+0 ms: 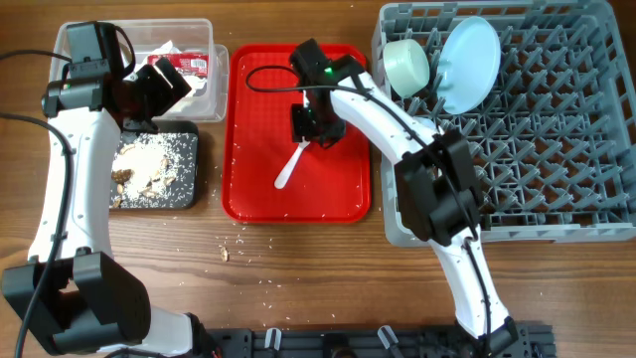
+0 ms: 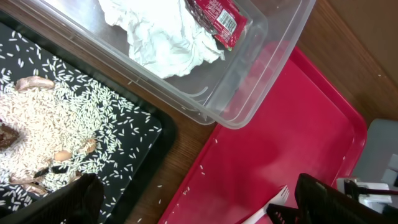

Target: Sort waste into correct bins and load items into the dishwasher rack

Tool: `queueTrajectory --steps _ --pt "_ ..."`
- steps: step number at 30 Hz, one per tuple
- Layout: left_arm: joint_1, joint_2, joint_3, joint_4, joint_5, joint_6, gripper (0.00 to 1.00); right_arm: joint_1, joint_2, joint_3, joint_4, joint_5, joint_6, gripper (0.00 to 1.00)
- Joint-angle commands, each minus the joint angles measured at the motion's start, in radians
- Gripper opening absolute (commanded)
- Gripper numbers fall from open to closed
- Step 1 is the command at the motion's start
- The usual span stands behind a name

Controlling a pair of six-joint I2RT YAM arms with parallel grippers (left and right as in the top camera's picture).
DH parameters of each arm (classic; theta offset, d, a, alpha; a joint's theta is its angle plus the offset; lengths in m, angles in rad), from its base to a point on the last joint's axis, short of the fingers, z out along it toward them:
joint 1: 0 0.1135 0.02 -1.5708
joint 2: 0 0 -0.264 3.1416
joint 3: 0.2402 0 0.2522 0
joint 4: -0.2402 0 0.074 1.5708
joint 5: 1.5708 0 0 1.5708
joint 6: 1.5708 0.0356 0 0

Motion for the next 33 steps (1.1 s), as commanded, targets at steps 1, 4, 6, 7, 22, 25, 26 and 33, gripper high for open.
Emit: queueTrajectory --steps 1,4,6,7,22,25,26,33 --pt "0.001 0.001 0.013 0.002 0.008 0.001 1.0 0.005 0.055 0.015 0.013 0.012 0.054 0.5" --pt "0.001 0.001 0.013 0.002 0.008 0.001 1.0 0.003 0.066 0.015 0.053 0.01 0.068 0.46" --pt "0.001 0.001 0.013 0.002 0.008 0.001 1.0 -0.003 0.076 0.015 0.079 0.015 0.073 0.43" --pt "0.001 0.001 0.013 0.002 0.008 0.001 1.0 -0.009 0.077 0.015 0.095 0.018 0.076 0.4" --pt "0.001 0.001 0.013 0.002 0.008 0.001 1.0 0.003 0.127 0.031 0.166 0.018 -0.061 0.39" --pt "0.001 0.001 0.013 0.002 0.008 0.001 1.0 0.017 0.127 0.031 0.173 0.051 -0.07 0.4" --pt "0.001 0.001 0.013 0.002 0.008 0.001 1.0 0.019 0.127 0.031 0.174 0.076 -0.069 0.4" --pt "0.001 0.001 0.013 0.002 0.008 0.001 1.0 0.051 0.193 0.027 0.219 0.243 -0.114 0.29"
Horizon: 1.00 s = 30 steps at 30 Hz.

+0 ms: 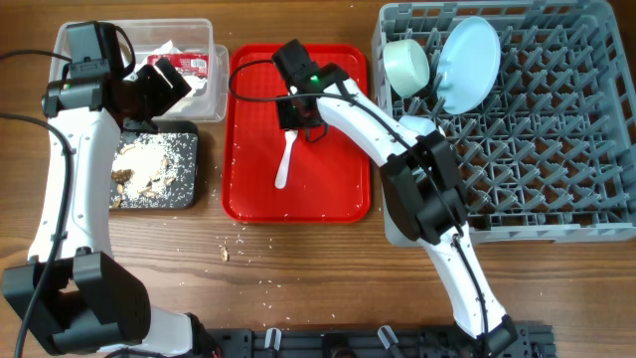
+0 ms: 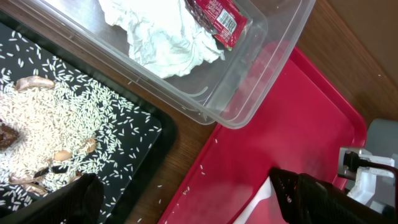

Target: Sort waste into correct bins and load items into the dishwasher rack

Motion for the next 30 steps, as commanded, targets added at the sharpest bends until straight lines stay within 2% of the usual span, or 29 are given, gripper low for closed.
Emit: queueTrajectory --steps 1,4,7,9,11,13,15,17,24,30 --pt "0.002 0.001 0.013 0.002 0.008 0.001 1.0 0.022 0.146 -0.017 0.0 0.061 -0.053 0.33" --pt "0.002 0.001 0.013 0.002 0.008 0.001 1.0 0.033 0.153 -0.017 0.029 0.038 -0.146 0.41" --pt "0.002 0.001 0.013 0.002 0.008 0.001 1.0 0.03 0.146 -0.012 0.059 0.038 -0.211 0.61" --pt "0.002 0.001 0.013 0.002 0.008 0.001 1.0 0.029 0.105 0.016 0.05 0.087 -0.215 0.66" --pt "0.002 0.001 0.013 0.002 0.008 0.001 1.0 0.023 0.013 0.073 -0.029 0.182 -0.216 0.74" --pt "0.002 0.001 0.013 0.002 0.008 0.001 1.0 0.015 -0.095 0.081 -0.119 0.183 -0.24 0.81" --pt "0.002 0.001 0.013 0.002 0.008 0.001 1.0 0.013 -0.183 0.08 -0.213 0.163 -0.303 0.81" --pt "0.002 0.001 0.013 0.002 0.008 0.001 1.0 0.019 -0.189 0.08 -0.239 0.079 -0.393 0.79" --pt "0.002 0.001 0.013 0.002 0.008 0.002 1.0 0.038 -0.113 0.009 -0.155 0.053 -0.671 0.78" --pt "0.002 0.001 0.013 0.002 0.008 0.001 1.0 0.038 -0.038 0.009 -0.132 0.06 -0.698 0.79"
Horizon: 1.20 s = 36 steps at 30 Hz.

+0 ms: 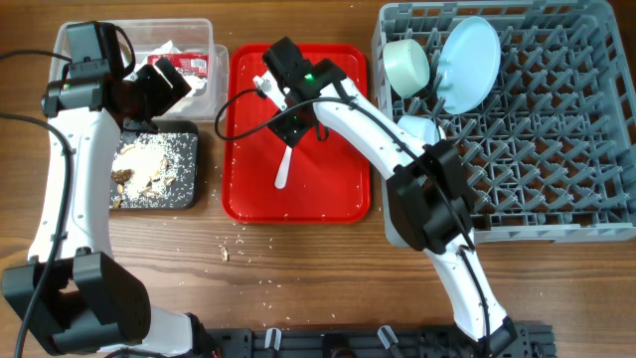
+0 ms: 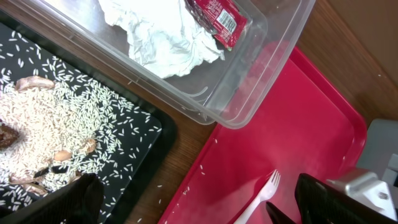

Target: Sort waste into correct bins and load items into the dishwasher rack

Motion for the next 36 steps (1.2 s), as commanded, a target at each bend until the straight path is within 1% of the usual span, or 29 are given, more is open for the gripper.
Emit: queueTrajectory --steps 1,5,12,15,17,18,19,21,23,26,28,29,32,36 --pt "0.002 0.001 0.013 0.002 0.008 0.001 1.0 0.001 0.047 -0.004 0.004 -0.009 -0.05 0.79" --pt "0.002 0.001 0.013 0.002 0.008 0.001 1.0 -0.001 0.063 -0.004 -0.004 -0.01 -0.048 0.79" --pt "0.002 0.001 0.013 0.002 0.008 0.001 1.0 -0.051 0.087 -0.038 -0.052 -0.021 0.027 0.76" --pt "0.002 0.001 0.013 0.002 0.008 0.001 1.0 -0.073 0.087 -0.072 -0.035 -0.072 0.037 0.75" --pt "0.002 0.001 0.013 0.002 0.008 0.001 1.0 -0.093 0.087 -0.083 -0.025 -0.098 0.076 0.72" --pt "0.002 0.001 0.013 0.002 0.008 0.001 1.0 -0.103 0.087 -0.081 -0.026 -0.153 0.074 0.71" --pt "0.002 0.001 0.013 0.002 0.008 0.001 1.0 -0.109 0.076 -0.072 -0.038 -0.193 0.074 0.7" --pt "0.002 0.001 0.013 0.002 0.008 0.001 1.0 -0.112 0.047 -0.029 -0.085 -0.253 0.074 0.7" --pt "0.002 0.001 0.013 0.002 0.008 0.001 1.0 -0.109 0.001 0.007 -0.089 -0.302 0.048 0.71" --pt "0.002 0.001 0.013 0.002 0.008 0.001 1.0 -0.079 -0.019 0.011 -0.03 -0.258 0.0 0.71" --pt "0.002 0.001 0.013 0.002 0.008 0.001 1.0 -0.042 -0.012 -0.003 0.031 -0.167 -0.021 0.75" --pt "0.002 0.001 0.013 0.002 0.008 0.001 1.0 -0.021 -0.009 -0.012 0.066 -0.111 -0.027 0.78" --pt "0.002 0.001 0.013 0.002 0.008 0.001 1.0 0.009 0.014 -0.014 0.127 -0.04 -0.027 0.81" --pt "0.002 0.001 0.013 0.002 0.008 0.001 1.0 0.011 0.067 -0.014 0.122 0.062 0.009 0.8"
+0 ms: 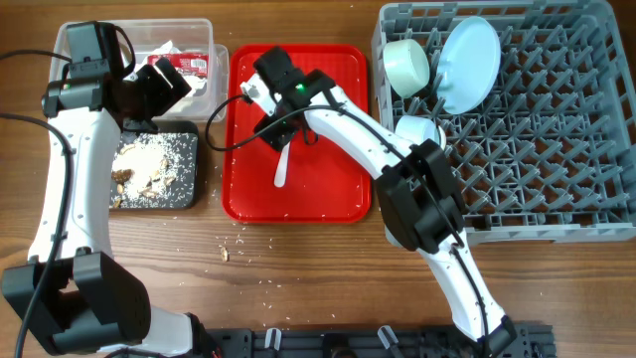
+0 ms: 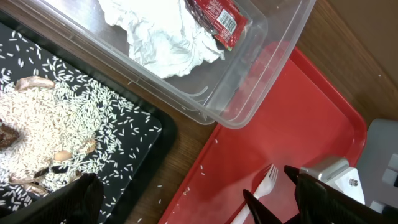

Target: Sort waste into correct bins and load items into the dishwasher rack

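Observation:
A white plastic fork [image 1: 282, 167] lies on the red tray [image 1: 338, 189], tines pointing to the far side. My right gripper [image 1: 279, 137] is down at the tine end and looks open. In the left wrist view one of its black fingers [image 2: 258, 206] stands just left of the fork [image 2: 265, 182]; the other is hidden. My left gripper [image 1: 164, 88] hangs open and empty above the near edge of the clear bin [image 1: 70, 40]. That bin holds a crumpled napkin [image 2: 161, 43] and a red wrapper [image 2: 217, 15].
A black tray [image 1: 189, 194] with rice and food scraps sits in front of the bin. The grey dishwasher rack [image 1: 556, 149] on the right holds a green bowl [image 1: 405, 65], a blue plate [image 1: 472, 60] and a white cup [image 1: 417, 129]. Crumbs [image 1: 227, 252] dot the wood.
My right gripper has shifted a little left and come down at the fork's tines, one finger now beside them. The fork and my left arm have not moved.
At first my right gripper was over the tine end of the fork, which lay slanted mid-tray. Then the gripper was further left and the fork lay straighter. Later the fork lay free below the gripper. Now the fingers are at its tines again.

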Tool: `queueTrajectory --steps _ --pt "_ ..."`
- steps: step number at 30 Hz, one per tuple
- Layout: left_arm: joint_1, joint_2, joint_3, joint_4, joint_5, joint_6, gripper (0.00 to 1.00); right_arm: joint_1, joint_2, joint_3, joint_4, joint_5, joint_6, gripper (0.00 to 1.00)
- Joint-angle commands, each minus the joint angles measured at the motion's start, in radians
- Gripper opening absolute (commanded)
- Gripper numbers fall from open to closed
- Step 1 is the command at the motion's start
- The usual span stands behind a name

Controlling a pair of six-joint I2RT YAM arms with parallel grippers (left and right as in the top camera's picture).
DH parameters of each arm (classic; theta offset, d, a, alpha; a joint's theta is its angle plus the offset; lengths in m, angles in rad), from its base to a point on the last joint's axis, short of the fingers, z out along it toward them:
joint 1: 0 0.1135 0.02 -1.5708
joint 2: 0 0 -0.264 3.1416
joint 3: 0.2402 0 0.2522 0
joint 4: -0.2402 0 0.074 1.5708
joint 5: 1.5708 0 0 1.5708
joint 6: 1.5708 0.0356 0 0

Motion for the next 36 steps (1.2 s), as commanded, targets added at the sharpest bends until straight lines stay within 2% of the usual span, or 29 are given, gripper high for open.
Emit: queueTrajectory --steps 1,5,14,25,29,33,36 --pt "0.002 0.001 0.013 0.002 0.008 0.001 1.0 -0.016 0.036 0.006 -0.049 0.164 0.051 0.78" --pt "0.002 0.001 0.013 0.002 0.008 0.001 1.0 -0.019 0.037 0.004 -0.135 0.173 0.136 0.76" --pt "0.002 0.001 0.013 0.002 0.008 0.001 1.0 -0.019 0.031 0.052 -0.145 0.088 0.108 0.75" --pt "0.002 0.001 0.013 0.002 0.008 0.001 1.0 -0.016 0.058 0.055 -0.09 -0.002 -0.101 0.76" --pt "0.002 0.001 0.013 0.002 0.008 0.001 1.0 -0.016 0.068 0.055 -0.081 -0.002 -0.13 0.7" --pt "0.002 0.001 0.013 0.002 0.008 0.001 1.0 -0.018 0.08 0.055 -0.08 -0.01 -0.201 0.67" --pt "0.002 0.001 0.013 0.002 0.008 0.001 1.0 -0.025 0.084 0.055 -0.096 -0.009 -0.201 0.66"
